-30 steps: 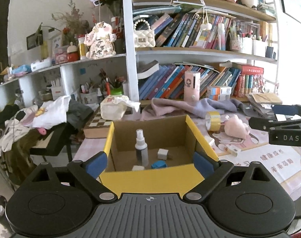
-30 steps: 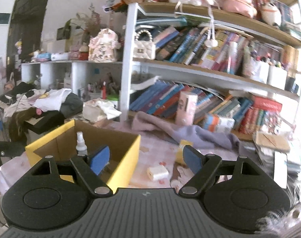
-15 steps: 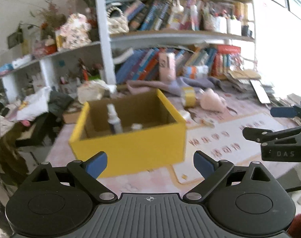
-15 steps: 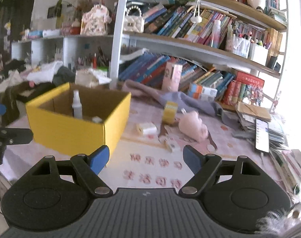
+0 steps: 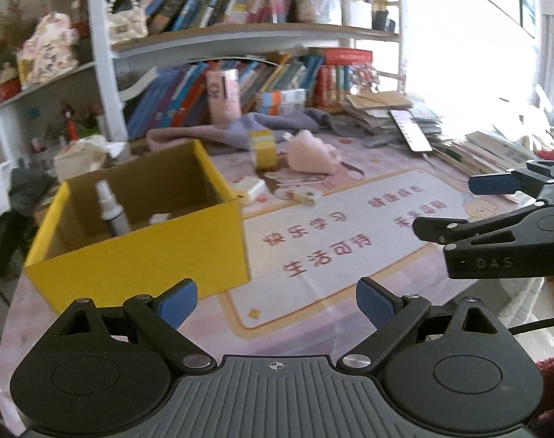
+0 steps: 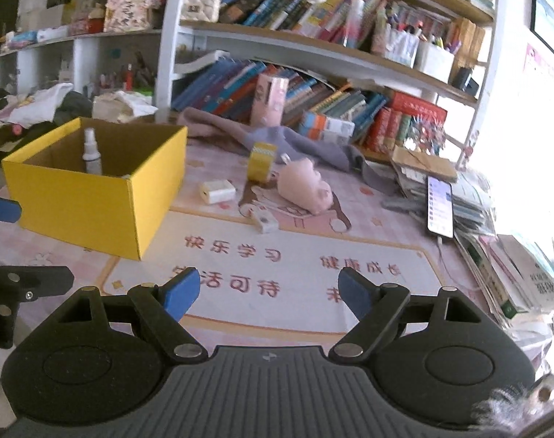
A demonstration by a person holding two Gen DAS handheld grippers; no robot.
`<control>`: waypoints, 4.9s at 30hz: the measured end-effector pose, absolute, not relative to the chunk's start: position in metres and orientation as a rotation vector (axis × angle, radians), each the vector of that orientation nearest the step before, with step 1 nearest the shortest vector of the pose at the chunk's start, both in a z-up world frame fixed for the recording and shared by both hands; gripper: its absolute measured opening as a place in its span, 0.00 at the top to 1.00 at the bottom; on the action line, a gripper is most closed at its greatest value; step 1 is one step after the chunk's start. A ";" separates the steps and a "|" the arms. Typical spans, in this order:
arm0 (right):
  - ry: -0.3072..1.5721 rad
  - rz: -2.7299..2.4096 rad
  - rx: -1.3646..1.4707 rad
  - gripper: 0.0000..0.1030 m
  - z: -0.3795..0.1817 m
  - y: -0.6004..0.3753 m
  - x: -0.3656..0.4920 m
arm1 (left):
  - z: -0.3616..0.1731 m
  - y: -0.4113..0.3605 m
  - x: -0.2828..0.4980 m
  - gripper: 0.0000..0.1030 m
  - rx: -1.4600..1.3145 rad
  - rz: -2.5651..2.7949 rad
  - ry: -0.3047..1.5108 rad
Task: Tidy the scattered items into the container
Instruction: 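Withdraw both tools from the box and move toward the plush pig, then grasp the small white card box with the left tool while the right tool grasps the pink plush pig, then carry the card box and plush pig over the yellow box with both tools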
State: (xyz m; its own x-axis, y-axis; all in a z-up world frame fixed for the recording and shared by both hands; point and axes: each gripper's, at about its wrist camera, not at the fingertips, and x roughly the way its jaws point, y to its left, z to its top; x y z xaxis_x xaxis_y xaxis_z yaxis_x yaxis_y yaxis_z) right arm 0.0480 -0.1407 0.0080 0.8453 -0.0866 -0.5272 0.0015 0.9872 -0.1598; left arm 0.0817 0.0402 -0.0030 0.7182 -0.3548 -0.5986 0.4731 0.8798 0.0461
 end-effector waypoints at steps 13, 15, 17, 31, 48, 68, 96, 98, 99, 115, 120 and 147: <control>0.613 -0.073 -0.132 0.18 -0.002 -0.187 0.072 | -0.015 -0.017 0.108 0.07 0.231 -0.570 0.657; 0.614 -0.077 -0.128 0.18 -0.003 -0.195 0.078 | -0.017 -0.026 0.115 0.07 0.236 -0.575 0.664; 0.615 -0.081 -0.121 0.18 -0.004 -0.205 0.086 | -0.019 -0.035 0.122 0.07 0.241 -0.579 0.669; 0.596 0.004 -0.136 0.17 0.004 -0.285 0.177 | -0.025 -0.110 0.198 0.07 0.195 -0.485 0.715; 0.599 0.250 -0.117 0.17 -0.016 -0.326 0.322 | -0.050 -0.145 0.301 0.21 0.091 -0.234 0.824; 0.602 0.451 -0.301 0.17 -0.072 -0.278 0.408 | -0.096 -0.156 0.355 0.66 0.036 -0.073 0.932; 0.610 0.466 -0.094 0.39 -0.017 -0.315 0.345 | -0.023 -0.146 0.294 0.73 0.016 -0.228 0.783; 0.606 0.467 -0.091 0.39 -0.010 -0.317 0.332 | -0.013 -0.142 0.285 0.73 0.006 -0.247 0.764; 0.603 0.466 -0.092 0.39 -0.006 -0.317 0.325 | -0.009 -0.140 0.281 0.73 0.001 -0.256 0.756; 0.612 0.349 -0.061 0.39 0.025 -0.296 0.223 | 0.025 -0.089 0.217 0.73 -0.045 -0.412 0.685; 0.590 0.325 -0.084 0.39 0.032 -0.272 0.201 | 0.026 -0.069 0.197 0.73 -0.051 -0.453 0.659; 0.684 0.312 -0.106 0.39 0.019 -0.115 0.063 | -0.001 0.083 0.075 0.73 -0.158 -0.468 0.763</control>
